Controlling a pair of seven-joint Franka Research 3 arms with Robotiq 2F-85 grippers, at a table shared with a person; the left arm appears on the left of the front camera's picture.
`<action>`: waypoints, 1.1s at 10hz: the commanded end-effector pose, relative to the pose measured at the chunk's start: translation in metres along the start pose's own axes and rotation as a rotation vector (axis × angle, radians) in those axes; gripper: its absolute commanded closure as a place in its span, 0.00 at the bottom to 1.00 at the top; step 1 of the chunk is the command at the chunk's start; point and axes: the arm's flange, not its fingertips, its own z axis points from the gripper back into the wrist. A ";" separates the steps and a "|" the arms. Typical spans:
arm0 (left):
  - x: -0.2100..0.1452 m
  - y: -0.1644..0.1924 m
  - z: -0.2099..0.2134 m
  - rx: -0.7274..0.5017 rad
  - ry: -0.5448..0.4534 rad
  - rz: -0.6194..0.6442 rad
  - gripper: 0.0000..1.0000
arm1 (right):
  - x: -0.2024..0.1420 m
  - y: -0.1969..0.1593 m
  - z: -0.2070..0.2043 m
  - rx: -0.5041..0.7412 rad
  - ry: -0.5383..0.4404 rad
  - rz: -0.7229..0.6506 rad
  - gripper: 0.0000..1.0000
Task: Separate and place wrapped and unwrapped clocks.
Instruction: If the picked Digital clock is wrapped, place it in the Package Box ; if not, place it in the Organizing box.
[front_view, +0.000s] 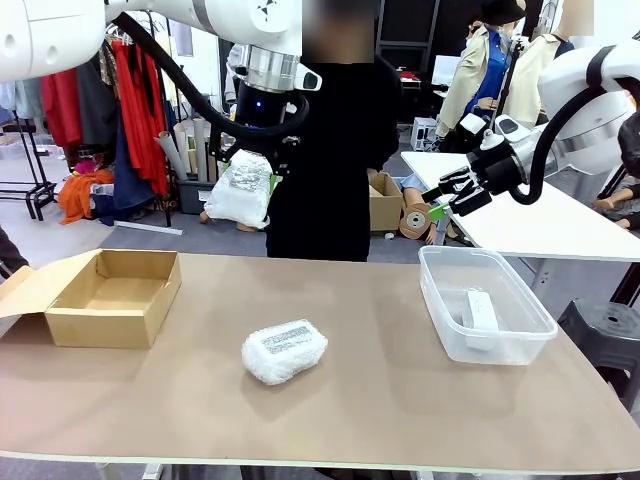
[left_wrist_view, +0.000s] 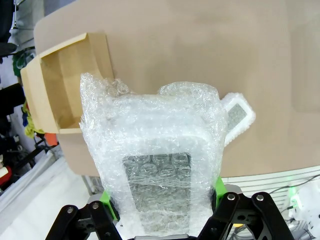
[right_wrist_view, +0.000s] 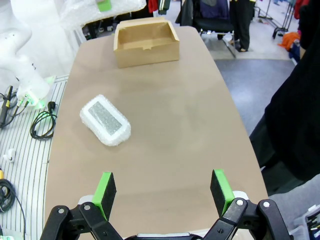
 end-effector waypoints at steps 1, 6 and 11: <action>0.004 0.015 0.004 0.020 0.022 -0.017 1.00 | 0.001 0.000 0.001 -0.002 0.006 0.008 0.00; 0.016 0.121 -0.006 0.005 0.011 0.059 1.00 | 0.001 0.000 0.001 -0.002 0.006 0.008 0.00; 0.023 0.226 -0.050 -0.004 0.013 0.273 1.00 | 0.001 0.000 0.001 -0.002 0.006 0.008 0.00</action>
